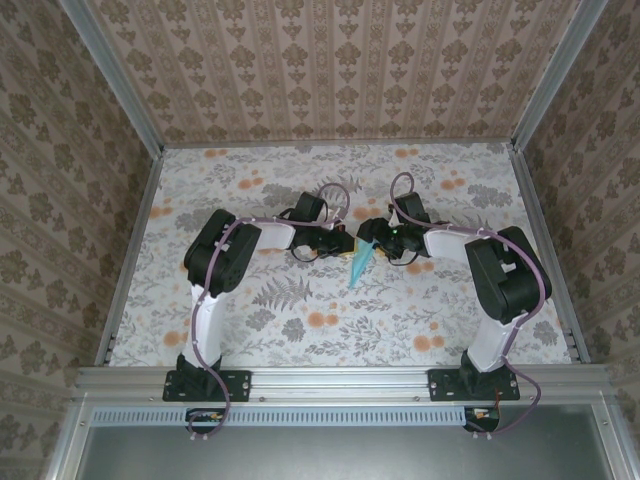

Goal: Fold a paper plane with a square sheet of paper (fold left side to right side)
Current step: Fold the wing for the fifth time at the center of the table.

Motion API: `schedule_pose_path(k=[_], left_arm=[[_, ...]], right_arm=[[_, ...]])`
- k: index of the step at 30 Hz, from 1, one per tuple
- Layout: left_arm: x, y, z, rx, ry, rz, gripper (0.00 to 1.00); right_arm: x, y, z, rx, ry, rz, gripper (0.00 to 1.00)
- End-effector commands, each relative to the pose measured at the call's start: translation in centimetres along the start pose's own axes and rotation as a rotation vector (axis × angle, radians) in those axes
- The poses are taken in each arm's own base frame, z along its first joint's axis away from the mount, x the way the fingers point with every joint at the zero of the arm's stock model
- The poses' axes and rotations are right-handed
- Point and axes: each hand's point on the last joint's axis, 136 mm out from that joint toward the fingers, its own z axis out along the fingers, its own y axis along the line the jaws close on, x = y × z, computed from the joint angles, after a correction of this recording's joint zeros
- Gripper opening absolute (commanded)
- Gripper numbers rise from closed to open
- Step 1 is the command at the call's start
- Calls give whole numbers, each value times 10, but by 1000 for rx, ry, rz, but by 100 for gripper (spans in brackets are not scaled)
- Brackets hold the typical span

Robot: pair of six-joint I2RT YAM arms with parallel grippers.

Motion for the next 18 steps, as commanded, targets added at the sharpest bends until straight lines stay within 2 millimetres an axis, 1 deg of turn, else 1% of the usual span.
schedule_pose_path(k=[1,5,8,10,13,18], left_arm=[[22,35,11,-97,62,-69,0],[21,35,11,-99,60,-68,0],[21,35,11,-99,60,-67,0],[21,35,11,-100,59,-68,0],[21,36,11,-100,60,-68,0],[20,35,11,-99,59,-65,0]], right_arm=[[5,3,-8,0,7,-24,64],[5,-2,-14,30,3,-24,64],[4,-1,-23,39,-10,-38,64],[2,5,-29,27,-21,-52,64],[-3,17,-31,-11,-34,-71,64],[-13,34,-22,-68,-26,-83,63]])
